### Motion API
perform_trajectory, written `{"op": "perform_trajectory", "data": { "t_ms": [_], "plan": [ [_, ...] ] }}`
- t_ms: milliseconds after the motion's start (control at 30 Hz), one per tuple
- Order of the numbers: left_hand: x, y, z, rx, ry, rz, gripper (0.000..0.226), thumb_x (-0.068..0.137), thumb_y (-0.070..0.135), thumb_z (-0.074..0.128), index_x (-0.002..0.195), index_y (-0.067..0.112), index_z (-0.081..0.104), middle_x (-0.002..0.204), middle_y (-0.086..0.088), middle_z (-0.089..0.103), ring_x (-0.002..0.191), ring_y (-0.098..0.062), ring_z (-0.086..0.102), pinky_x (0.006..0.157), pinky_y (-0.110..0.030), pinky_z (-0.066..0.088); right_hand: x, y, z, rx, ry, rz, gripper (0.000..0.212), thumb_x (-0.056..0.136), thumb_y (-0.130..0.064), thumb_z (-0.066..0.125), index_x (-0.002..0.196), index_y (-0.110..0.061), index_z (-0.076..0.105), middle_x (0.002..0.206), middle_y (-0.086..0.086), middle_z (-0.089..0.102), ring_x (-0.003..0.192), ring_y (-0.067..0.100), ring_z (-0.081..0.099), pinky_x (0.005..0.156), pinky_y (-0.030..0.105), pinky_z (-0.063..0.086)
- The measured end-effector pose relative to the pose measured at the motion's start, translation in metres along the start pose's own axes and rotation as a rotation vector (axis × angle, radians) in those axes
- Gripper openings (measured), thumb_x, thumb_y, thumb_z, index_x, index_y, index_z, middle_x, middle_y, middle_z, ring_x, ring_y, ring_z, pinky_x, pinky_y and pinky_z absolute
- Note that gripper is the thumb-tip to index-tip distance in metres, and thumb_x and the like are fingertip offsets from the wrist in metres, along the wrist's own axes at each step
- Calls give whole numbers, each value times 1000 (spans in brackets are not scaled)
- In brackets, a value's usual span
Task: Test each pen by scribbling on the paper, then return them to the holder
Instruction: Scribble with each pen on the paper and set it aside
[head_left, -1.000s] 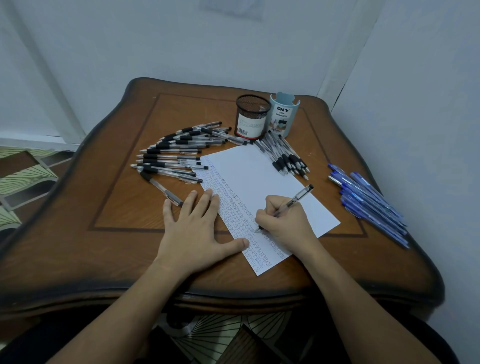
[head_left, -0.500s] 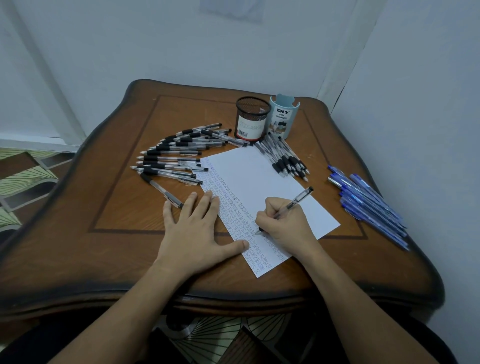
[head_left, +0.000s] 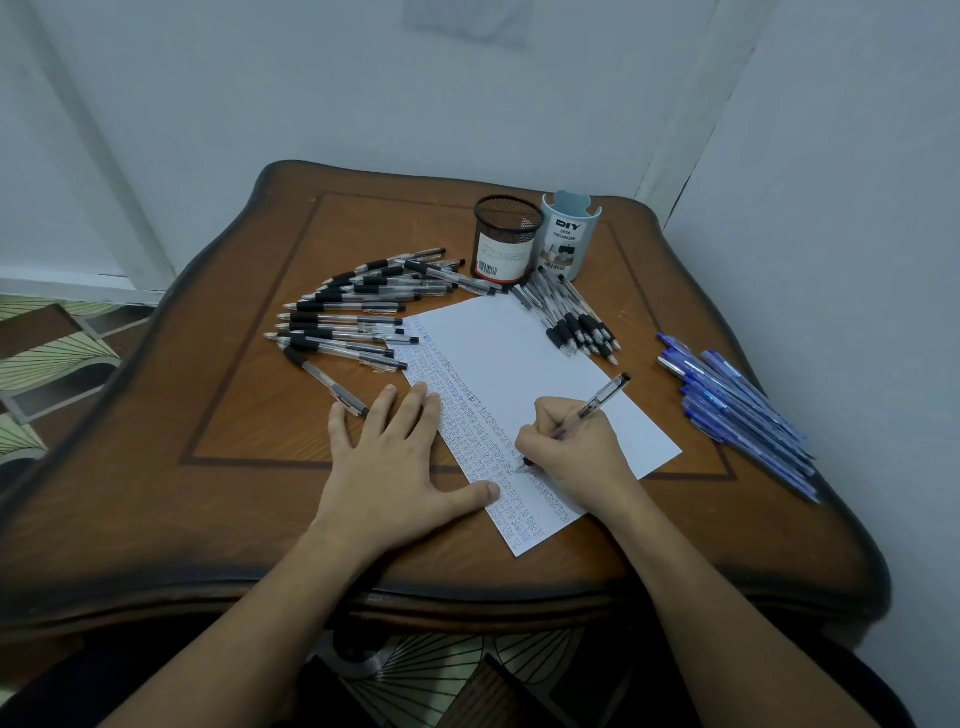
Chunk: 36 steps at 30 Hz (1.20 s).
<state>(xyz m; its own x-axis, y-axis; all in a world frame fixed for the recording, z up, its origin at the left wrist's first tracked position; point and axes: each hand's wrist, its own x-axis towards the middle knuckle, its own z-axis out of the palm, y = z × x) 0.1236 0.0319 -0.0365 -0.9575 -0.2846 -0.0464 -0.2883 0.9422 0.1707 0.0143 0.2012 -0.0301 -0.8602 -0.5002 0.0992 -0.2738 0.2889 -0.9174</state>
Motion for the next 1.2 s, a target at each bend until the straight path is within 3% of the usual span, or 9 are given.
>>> {"op": "perform_trajectory", "data": {
  "t_ms": [200,333,467,633,800,867,967,1067,1200],
  "plan": [
    [1,0,0,10,-8,-1,119,60,99,5,157,29,2,164,10,-4,150,-17,-10,115,-62,-9,2,1,0,-16,31,7,46,82,-4,64,53,-20,32,52,-2,33,52,15,38,53,29,32],
    [0,-1,-1,4,-6,3,118,61,99,7,157,30,3,164,10,-5,150,-17,-10,115,-62,-10,9,-5,-9,406,128,184,42,96,-3,57,56,-12,46,53,2,51,49,14,48,45,21,40],
    [0,0,-2,5,-8,2,118,61,99,6,157,30,2,164,10,-6,150,-16,-10,115,-61,-10,12,-10,-13,486,89,264,53,105,-23,45,54,-13,55,51,6,51,52,17,42,47,25,33],
    [-1,1,-4,-15,-8,-14,121,58,99,5,157,30,2,164,12,-6,150,-14,-10,116,-59,-11,18,-13,-15,381,-50,325,20,101,-25,57,94,-15,41,50,0,49,50,17,41,43,21,34],
    [-1,1,-5,-24,-10,-27,123,58,100,6,157,28,-1,164,11,-8,150,-13,-13,116,-57,-13,28,-26,-28,132,-91,256,37,98,-50,49,118,-19,51,52,-4,54,47,10,44,48,21,37],
    [-1,1,-6,-27,-21,-24,123,57,100,5,157,28,-3,164,11,-10,150,-13,-14,116,-58,-14,39,-26,-33,-69,-57,194,37,100,-50,46,117,-18,55,54,-3,58,45,6,47,51,23,39],
    [-2,1,-7,-29,-29,-23,124,57,100,5,157,27,-4,164,10,-11,150,-14,-14,116,-58,-14,62,-20,-42,-283,-1,97,45,102,-41,49,92,0,64,59,2,55,42,3,42,56,30,36],
    [-3,1,-9,-30,-12,-29,123,58,100,6,157,26,-3,164,10,-10,150,-13,-14,116,-57,-15,84,-21,-55,-330,97,61,34,99,-31,60,79,-6,70,58,-3,50,43,4,35,53,27,28],
    [-3,1,-9,-39,-16,-26,121,62,100,11,157,26,-4,164,11,-11,150,-12,-14,116,-56,-16,120,-21,-72,-316,186,95,23,92,-30,71,105,-11,71,91,-2,62,72,8,53,62,25,40]
  ]
}}
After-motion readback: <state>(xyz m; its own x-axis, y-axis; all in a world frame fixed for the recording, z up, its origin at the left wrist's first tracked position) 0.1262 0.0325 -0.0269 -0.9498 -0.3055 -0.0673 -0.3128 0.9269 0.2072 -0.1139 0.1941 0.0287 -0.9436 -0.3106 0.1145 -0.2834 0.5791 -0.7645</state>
